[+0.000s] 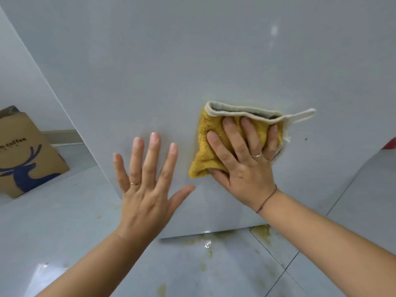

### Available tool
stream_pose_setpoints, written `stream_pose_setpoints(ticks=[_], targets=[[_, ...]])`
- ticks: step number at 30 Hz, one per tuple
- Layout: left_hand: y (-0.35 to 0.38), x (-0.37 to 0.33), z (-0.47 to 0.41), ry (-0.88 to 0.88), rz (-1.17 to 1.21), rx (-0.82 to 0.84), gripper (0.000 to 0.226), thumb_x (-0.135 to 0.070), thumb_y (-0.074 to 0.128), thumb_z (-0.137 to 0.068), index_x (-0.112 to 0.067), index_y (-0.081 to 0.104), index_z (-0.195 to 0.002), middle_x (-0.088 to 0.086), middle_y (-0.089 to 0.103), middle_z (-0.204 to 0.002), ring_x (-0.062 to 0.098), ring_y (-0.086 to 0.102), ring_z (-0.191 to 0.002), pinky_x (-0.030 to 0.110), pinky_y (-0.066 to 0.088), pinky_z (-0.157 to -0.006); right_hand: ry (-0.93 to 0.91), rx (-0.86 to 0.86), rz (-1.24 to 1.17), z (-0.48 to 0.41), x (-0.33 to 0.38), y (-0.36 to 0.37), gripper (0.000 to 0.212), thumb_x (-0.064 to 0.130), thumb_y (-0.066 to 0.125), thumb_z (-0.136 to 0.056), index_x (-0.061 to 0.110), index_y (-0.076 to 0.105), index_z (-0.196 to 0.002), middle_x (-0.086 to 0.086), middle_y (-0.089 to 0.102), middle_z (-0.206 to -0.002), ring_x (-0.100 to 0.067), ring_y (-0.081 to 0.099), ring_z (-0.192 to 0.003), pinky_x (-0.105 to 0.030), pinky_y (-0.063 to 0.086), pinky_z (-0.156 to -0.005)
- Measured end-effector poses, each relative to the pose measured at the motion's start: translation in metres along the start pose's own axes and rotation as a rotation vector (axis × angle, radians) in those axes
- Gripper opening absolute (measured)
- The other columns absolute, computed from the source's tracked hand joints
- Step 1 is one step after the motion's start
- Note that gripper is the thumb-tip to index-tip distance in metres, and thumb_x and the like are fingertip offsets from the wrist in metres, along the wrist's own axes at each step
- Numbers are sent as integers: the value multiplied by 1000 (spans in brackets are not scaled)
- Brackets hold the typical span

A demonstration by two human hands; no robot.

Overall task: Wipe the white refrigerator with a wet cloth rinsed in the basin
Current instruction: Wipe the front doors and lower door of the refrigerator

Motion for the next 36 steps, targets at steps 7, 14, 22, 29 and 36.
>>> stream_pose_setpoints(ticks=[7, 14, 22, 29, 36], targets=[[13, -16, -6, 89, -80, 65, 93, -68, 53, -84, -17, 17, -153, 11, 4, -159, 28, -5, -149, 58, 3, -116, -11, 24, 12, 88, 29, 45, 65, 55, 52, -88, 37, 27, -146, 8, 8, -160, -17, 8, -148, -52, 1, -116], [24, -14, -2, 122, -103, 88, 99, -57, 60, -78, -17, 10, -154, 9, -9, -161, 32, -6, -148, 64, 3, -114, -109, 117, 65, 157, 22, 64, 69, 35, 61, -84, 37, 29, -145, 12, 25, -150, -15, 26, -137, -48, 14, -113], [26, -15, -4, 103, -57, 82, 94, -56, 54, -81, -18, 10, -154, 8, -8, -161, 33, -5, -148, 75, 21, -103, 119, -25, -79, 76, -63, 17, 65, 53, 29, -97, 31, 2, -152, 9, -9, -160, -16, -4, -148, -51, -3, -117], [28, -20, -1, 65, -53, 105, 92, -53, 58, -81, -20, 13, -154, 9, -4, -161, 34, -1, -148, 76, 31, -96, 312, -147, -36, 48, -114, -5, 66, 58, 11, -93, 32, -6, -151, 11, -16, -158, -16, -8, -147, -59, 0, -115], [46, -91, 11, 293, -123, 131, 91, -44, 71, -81, -17, 22, -152, 10, -3, -162, 32, -1, -148, 58, 3, -117, 401, -57, -98, 148, -80, 44, 74, 55, 32, -95, 28, -6, -152, 3, -13, -160, -23, -8, -148, -62, 1, -113]])
Point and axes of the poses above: each hand's wrist, its own z-axis away from the middle knuckle, its own y-axis out of the palm, x = y × z, the point moved 8 cm from there along -z, towards the middle knuckle
